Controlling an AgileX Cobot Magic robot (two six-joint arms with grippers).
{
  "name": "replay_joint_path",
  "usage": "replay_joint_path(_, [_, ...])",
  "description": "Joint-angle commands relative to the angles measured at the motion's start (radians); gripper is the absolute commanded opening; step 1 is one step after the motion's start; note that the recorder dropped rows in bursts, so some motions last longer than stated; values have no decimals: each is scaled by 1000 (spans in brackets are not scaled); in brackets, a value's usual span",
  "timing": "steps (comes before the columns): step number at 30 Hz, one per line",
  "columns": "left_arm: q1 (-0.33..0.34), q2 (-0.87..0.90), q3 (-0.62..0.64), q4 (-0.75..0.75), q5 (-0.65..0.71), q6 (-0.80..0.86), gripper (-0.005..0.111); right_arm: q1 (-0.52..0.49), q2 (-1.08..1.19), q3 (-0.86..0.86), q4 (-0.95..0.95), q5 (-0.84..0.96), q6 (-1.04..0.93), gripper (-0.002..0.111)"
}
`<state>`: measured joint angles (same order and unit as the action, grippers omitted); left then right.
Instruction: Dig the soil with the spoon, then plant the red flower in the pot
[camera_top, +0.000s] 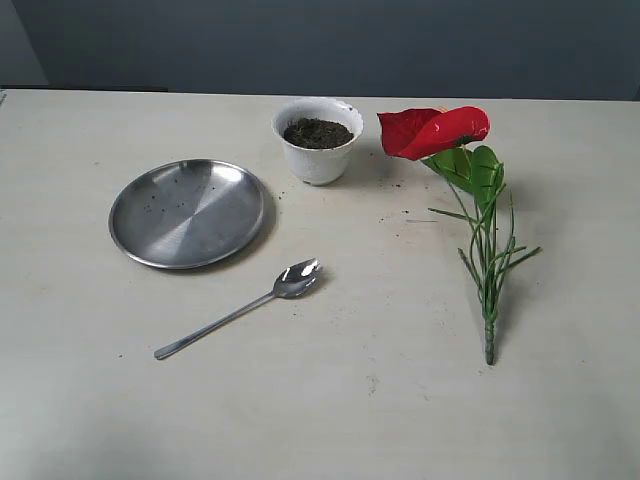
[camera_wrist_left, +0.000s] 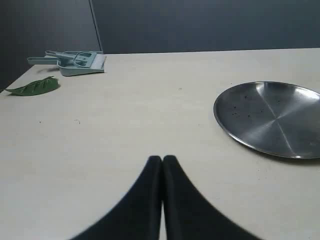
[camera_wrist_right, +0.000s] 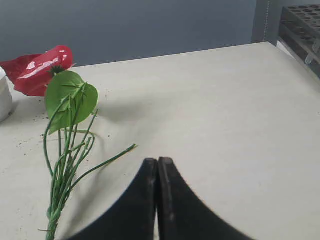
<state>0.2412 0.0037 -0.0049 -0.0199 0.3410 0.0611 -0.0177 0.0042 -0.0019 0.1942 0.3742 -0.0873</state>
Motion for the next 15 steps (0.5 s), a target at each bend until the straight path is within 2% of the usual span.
replay_joint_path(1, [-6,-4,5,10,-7,1,0,-4,-4,2,-2,-10,-1,0])
replay_joint_path(6, [-6,-4,5,7,-105,-2,0,-4,-4,2,-2,-10,-1,0])
replay_joint_path(15, [-6,-4,5,2,-544,-2,0,-4,-4,2,-2,-10,-1,0])
